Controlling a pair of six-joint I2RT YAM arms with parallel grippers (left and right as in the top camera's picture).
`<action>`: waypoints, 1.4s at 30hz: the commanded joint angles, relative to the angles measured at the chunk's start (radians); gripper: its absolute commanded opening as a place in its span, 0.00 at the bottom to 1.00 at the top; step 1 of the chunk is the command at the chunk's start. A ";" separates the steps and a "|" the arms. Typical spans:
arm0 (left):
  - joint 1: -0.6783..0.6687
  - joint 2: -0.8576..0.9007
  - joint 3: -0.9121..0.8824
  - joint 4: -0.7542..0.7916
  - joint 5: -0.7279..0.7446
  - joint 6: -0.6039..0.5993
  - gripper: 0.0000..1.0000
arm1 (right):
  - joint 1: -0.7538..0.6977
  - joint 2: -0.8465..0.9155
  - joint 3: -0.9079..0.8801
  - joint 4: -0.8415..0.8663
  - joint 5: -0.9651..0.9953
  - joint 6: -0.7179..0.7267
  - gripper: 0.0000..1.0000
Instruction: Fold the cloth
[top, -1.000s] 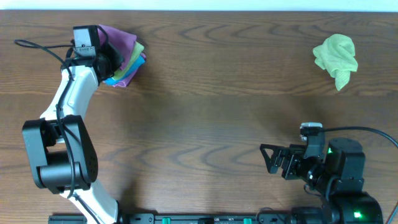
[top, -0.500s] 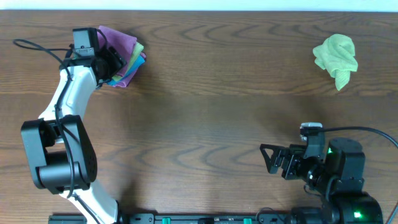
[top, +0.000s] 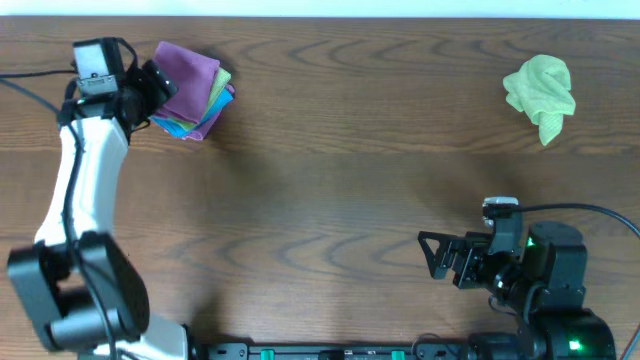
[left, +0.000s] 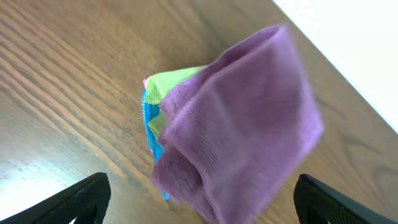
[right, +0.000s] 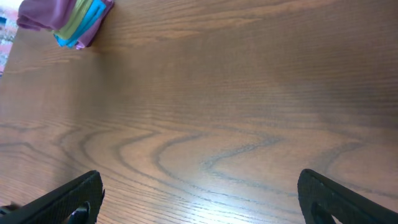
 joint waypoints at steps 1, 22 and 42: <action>0.002 -0.060 0.021 -0.038 -0.008 0.032 0.95 | -0.014 -0.004 -0.004 -0.003 0.005 0.006 0.99; 0.002 -0.389 0.021 -0.311 0.133 0.084 0.95 | -0.014 -0.004 -0.004 -0.003 0.005 0.006 0.99; 0.002 -0.768 -0.023 -0.930 -0.005 0.382 0.95 | -0.014 -0.004 -0.004 -0.003 0.005 0.006 0.99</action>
